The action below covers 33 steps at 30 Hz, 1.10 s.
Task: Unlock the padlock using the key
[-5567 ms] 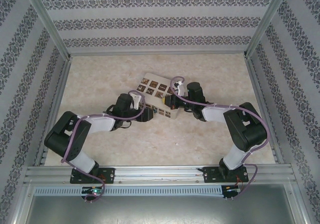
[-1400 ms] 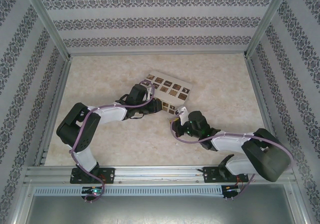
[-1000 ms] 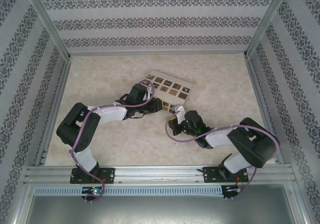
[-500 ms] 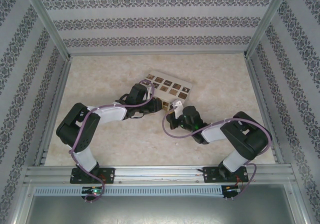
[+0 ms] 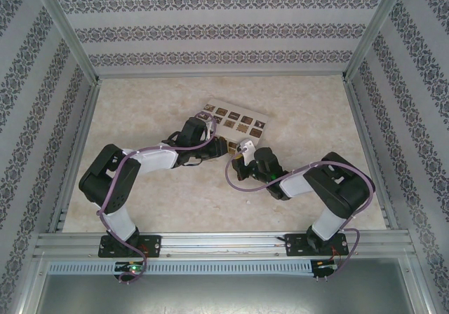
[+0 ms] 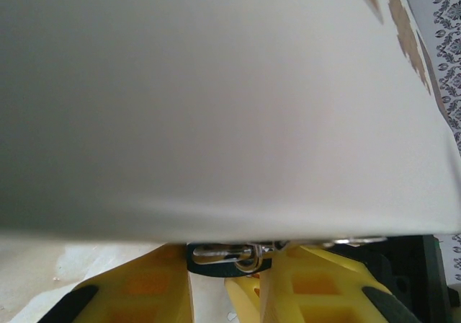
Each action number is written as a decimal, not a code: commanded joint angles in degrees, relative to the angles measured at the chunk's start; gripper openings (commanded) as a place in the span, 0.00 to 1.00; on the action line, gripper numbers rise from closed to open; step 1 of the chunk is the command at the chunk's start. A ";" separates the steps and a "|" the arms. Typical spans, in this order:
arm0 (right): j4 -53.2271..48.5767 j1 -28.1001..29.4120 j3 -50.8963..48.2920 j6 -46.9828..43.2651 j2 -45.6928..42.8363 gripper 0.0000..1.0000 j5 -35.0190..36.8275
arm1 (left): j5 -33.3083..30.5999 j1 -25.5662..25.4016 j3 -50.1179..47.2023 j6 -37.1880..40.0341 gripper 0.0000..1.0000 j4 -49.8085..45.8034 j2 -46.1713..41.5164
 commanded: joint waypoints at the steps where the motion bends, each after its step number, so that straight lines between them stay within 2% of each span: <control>1: 2.56 -0.80 1.26 -0.18 1.00 0.00 -0.10 | 0.93 -0.57 1.66 -0.96 0.24 1.33 -2.63; 33: 8.39 -1.93 3.04 2.10 3.92 0.00 -3.79 | 1.67 -0.75 2.04 -1.33 0.24 1.52 -2.36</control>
